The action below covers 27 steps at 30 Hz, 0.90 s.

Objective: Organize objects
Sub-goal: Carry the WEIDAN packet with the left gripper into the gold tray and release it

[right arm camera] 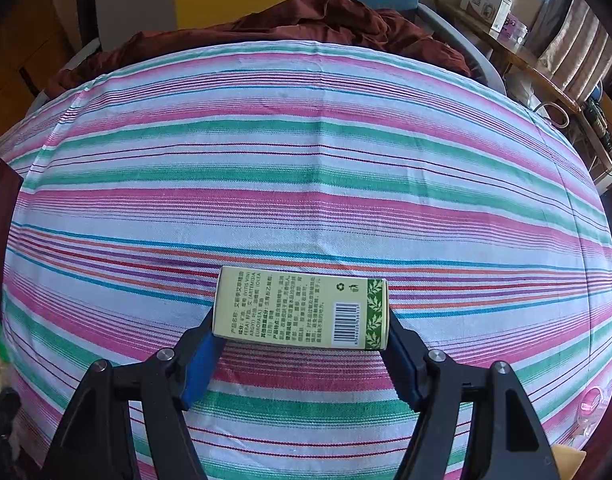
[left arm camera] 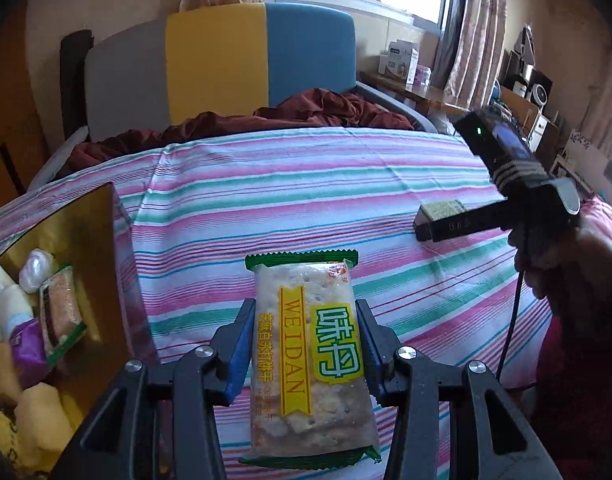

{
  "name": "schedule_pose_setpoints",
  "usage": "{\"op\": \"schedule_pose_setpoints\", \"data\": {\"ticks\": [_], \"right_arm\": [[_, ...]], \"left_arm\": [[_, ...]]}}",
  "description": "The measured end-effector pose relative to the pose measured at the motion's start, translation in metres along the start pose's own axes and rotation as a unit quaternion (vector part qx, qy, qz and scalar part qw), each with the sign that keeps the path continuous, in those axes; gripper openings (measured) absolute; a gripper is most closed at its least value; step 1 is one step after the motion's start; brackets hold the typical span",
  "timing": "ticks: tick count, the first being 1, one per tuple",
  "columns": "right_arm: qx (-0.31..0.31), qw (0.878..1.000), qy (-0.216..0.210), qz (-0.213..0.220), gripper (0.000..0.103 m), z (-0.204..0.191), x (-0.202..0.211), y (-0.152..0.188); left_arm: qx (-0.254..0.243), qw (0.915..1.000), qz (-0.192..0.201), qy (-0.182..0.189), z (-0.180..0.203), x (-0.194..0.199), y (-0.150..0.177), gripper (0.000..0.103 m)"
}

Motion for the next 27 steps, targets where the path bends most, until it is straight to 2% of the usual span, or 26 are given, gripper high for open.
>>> {"op": "schedule_pose_setpoints", "data": {"ticks": [4, 7, 13, 18, 24, 27], "right_arm": [[0.002, 1.000, 0.004, 0.001, 0.073, -0.002, 0.001, 0.000], [0.003, 1.000, 0.007, 0.002, 0.073, -0.003, 0.001, -0.001], [0.004, 1.000, 0.014, 0.003, 0.073, -0.002, -0.004, -0.002], [0.004, 1.000, 0.017, 0.003, 0.073, -0.001, -0.003, -0.002], [0.004, 1.000, 0.018, 0.004, 0.073, 0.000, -0.003, -0.003], [0.004, 1.000, 0.018, 0.004, 0.073, 0.000, -0.003, -0.004]], "left_arm": [[0.056, 0.9983, 0.013, -0.001, -0.048, 0.032, -0.004, 0.048], [0.111, 0.9937, 0.016, 0.000, -0.093, 0.049, -0.002, 0.048], [0.187, 0.9823, -0.007, -0.006, -0.157, 0.056, 0.024, 0.048], [0.240, 0.9696, -0.042, 0.023, -0.169, 0.034, 0.043, 0.048], [0.252, 0.9656, -0.062, 0.019, -0.166, 0.014, 0.045, 0.048], [0.242, 0.9676, -0.071, 0.012, -0.163, 0.006, 0.047, 0.048]]}}
Point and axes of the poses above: each gripper's, at about its wrist camera, not at the fingertips, and x roughly against the way its jaws point, z to its right, y to its underside, the point moved 6 cm from there along -x, roughly the way its jaws point, and after that the axes turned 5 degrees about -z, right-handed, at the moved point
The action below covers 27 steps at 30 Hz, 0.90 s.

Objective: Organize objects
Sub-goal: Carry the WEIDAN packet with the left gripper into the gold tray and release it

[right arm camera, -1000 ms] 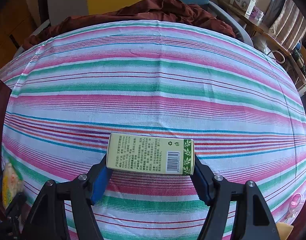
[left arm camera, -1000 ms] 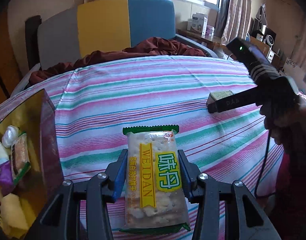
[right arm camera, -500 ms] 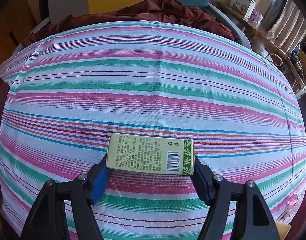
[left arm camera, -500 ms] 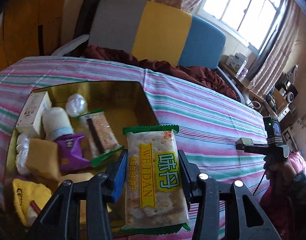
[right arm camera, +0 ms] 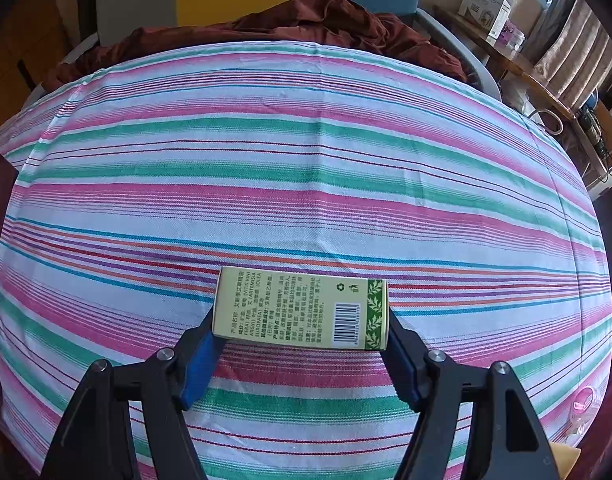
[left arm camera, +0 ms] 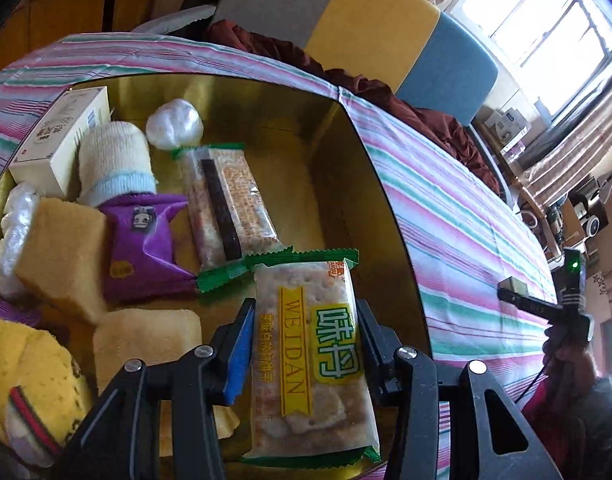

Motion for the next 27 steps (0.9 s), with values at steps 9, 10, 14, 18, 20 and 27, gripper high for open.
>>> {"op": "schedule_pose_setpoints", "data": {"ticks": [9, 10, 14, 18, 20, 27], "right_arm": [[0.001, 1.000, 0.001, 0.000, 0.073, 0.001, -0.001, 0.000], [0.001, 1.000, 0.001, 0.000, 0.073, 0.001, -0.001, 0.000], [0.004, 1.000, 0.007, 0.000, 0.073, 0.001, -0.001, 0.000], [0.012, 1.000, 0.017, -0.002, 0.072, -0.001, -0.001, 0.001], [0.014, 1.000, 0.018, -0.005, 0.072, -0.004, 0.000, 0.002], [0.045, 0.999, -0.005, -0.013, 0.072, -0.040, 0.009, 0.009]], "left_arm": [[-0.026, 0.9993, 0.009, -0.024, 0.000, 0.003, 0.005, 0.047], [-0.027, 0.9993, 0.012, -0.025, -0.002, 0.005, 0.004, 0.047], [-0.037, 0.9983, 0.029, -0.034, -0.003, 0.020, 0.003, 0.047], [-0.062, 0.9946, 0.060, -0.057, -0.003, 0.044, 0.003, 0.047], [-0.073, 0.9922, 0.076, -0.067, -0.004, 0.056, 0.001, 0.047], [-0.092, 0.9840, 0.120, -0.093, -0.013, 0.092, 0.000, 0.047]]}}
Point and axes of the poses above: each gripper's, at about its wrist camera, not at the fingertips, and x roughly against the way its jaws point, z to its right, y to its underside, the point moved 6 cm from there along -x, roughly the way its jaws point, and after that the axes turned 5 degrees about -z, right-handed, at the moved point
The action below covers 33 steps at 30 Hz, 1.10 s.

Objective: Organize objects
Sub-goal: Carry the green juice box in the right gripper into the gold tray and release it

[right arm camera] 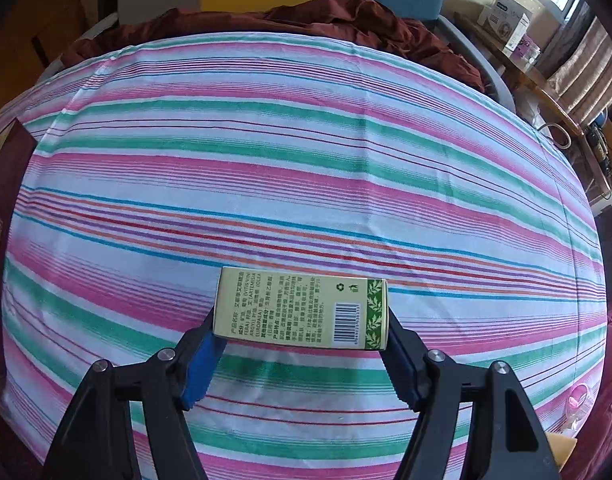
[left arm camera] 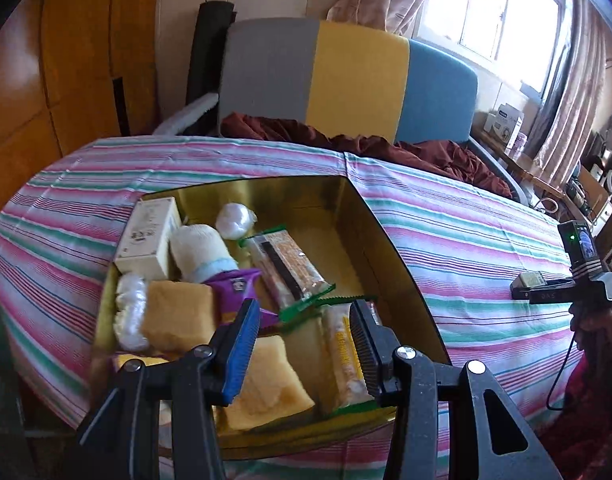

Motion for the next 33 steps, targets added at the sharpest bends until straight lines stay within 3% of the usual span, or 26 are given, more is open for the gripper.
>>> {"op": "schedule_pose_setpoints", "data": {"ticks": [4, 8, 18, 26, 33], "right_arm": [[0.022, 0.999, -0.035, 0.028, 0.072, -0.042, 0.022, -0.004], [0.052, 0.993, -0.079, 0.066, 0.072, -0.094, 0.055, -0.011], [0.181, 0.968, -0.128, 0.118, 0.072, -0.241, 0.111, -0.009], [0.238, 0.958, -0.127, 0.095, 0.072, -0.310, 0.095, -0.006], [0.258, 0.961, -0.080, 0.055, 0.073, -0.334, 0.051, -0.011]], "left_arm": [[0.000, 0.9997, 0.015, -0.021, -0.009, 0.009, -0.002, 0.047], [0.007, 0.9994, 0.028, -0.018, -0.017, 0.017, -0.002, 0.049], [0.015, 0.9973, 0.056, -0.046, -0.043, 0.033, 0.000, 0.050], [0.033, 0.9948, 0.072, -0.065, -0.068, 0.046, 0.004, 0.063], [0.056, 0.9927, 0.072, -0.078, -0.089, 0.051, 0.008, 0.077]]}}
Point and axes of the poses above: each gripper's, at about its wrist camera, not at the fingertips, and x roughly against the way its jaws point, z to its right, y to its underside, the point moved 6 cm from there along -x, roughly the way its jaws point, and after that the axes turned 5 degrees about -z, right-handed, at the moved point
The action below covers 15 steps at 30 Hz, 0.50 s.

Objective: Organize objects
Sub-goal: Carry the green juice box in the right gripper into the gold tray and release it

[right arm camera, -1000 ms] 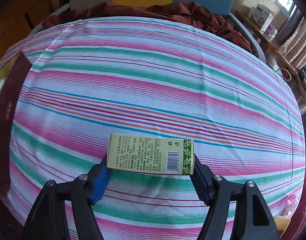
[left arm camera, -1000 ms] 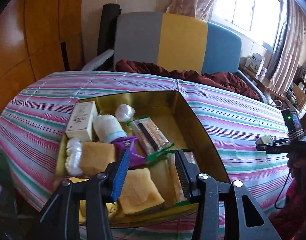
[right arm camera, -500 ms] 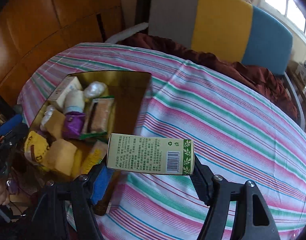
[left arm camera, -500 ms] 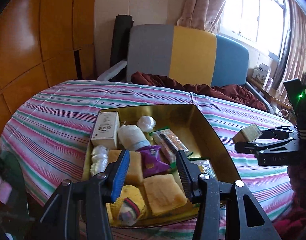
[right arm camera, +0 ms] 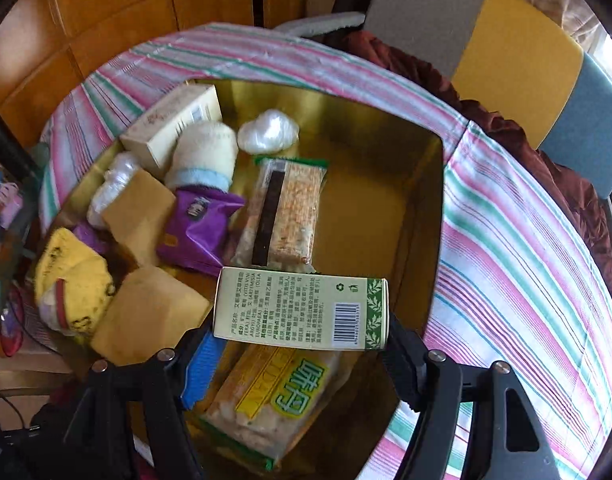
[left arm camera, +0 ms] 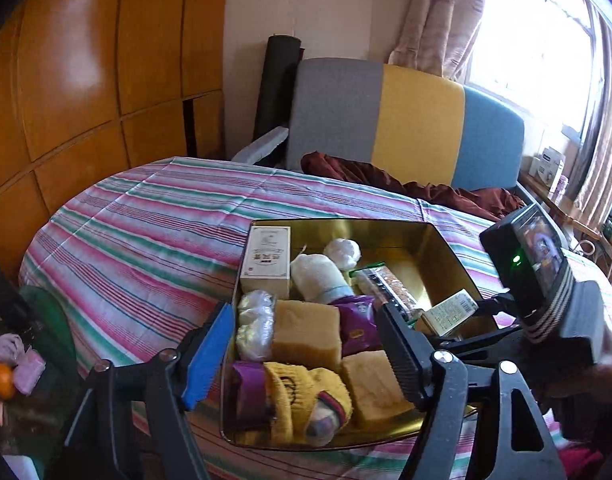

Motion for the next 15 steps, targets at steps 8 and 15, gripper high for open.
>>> {"op": "schedule_pose_setpoints", "data": {"ticks": [8, 15], "right_arm": [[-0.008, 1.000, -0.007, -0.017, 0.076, -0.001, -0.022, -0.003], [-0.018, 0.999, -0.030, 0.012, 0.084, -0.003, 0.001, 0.007]], "left_arm": [[0.026, 0.9995, -0.010, -0.015, -0.024, -0.004, 0.005, 0.084], [0.035, 0.9993, -0.010, -0.012, -0.030, -0.002, 0.008, 0.100]]}}
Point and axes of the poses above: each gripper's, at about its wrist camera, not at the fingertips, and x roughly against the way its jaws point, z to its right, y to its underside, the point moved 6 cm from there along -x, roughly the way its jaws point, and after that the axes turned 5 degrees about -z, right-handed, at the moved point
